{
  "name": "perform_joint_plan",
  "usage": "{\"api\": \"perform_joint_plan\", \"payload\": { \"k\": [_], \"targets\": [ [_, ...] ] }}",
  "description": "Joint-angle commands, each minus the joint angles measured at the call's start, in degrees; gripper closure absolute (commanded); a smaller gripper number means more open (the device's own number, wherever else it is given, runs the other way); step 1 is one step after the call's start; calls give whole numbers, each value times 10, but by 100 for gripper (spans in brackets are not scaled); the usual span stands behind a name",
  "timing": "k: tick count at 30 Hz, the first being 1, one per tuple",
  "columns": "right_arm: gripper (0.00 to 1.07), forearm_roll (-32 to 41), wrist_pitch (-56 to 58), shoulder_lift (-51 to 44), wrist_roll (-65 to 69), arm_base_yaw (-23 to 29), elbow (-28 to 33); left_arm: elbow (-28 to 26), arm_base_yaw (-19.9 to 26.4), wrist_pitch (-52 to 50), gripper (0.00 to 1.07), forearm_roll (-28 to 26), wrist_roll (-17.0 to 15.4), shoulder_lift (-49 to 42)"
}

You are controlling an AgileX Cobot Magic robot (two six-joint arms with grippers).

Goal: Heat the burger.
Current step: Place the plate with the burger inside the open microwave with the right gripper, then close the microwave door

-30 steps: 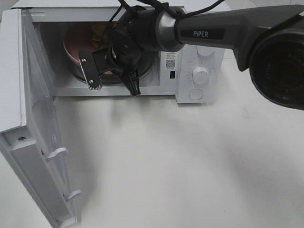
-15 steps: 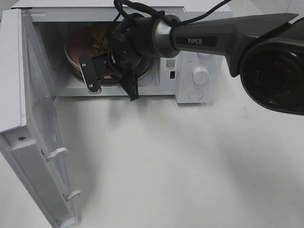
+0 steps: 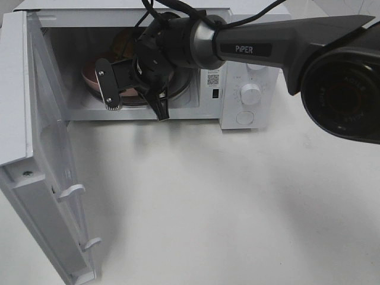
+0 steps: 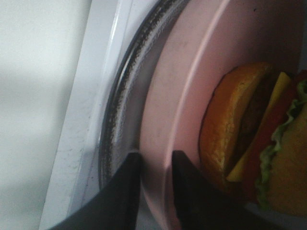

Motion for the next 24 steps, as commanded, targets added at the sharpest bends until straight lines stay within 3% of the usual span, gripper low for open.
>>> {"api": "perform_joint_plan", "payload": {
  "k": [1, 11, 16, 19, 21, 24],
  "targets": [
    [76, -9, -6, -9, 8, -1, -5, 1, -3, -1, 9, -2, -1, -9],
    [69, -7, 19, -11, 40, 0, 3, 1, -3, -1, 9, -2, -1, -9],
    [69, -6, -2, -30, 40, 0, 43, 1, -3, -1, 9, -2, 0, -9],
    [64, -10, -36, -49, 40, 0, 70, 1, -3, -1, 9, -2, 0, -9],
    [52, -10, -58, -75, 40, 0, 108, 1, -3, -1, 9, -2, 0, -9],
    [48, -10, -64, -82, 40, 0, 119, 1, -3, -1, 9, -2, 0, -9]
  ]
}}
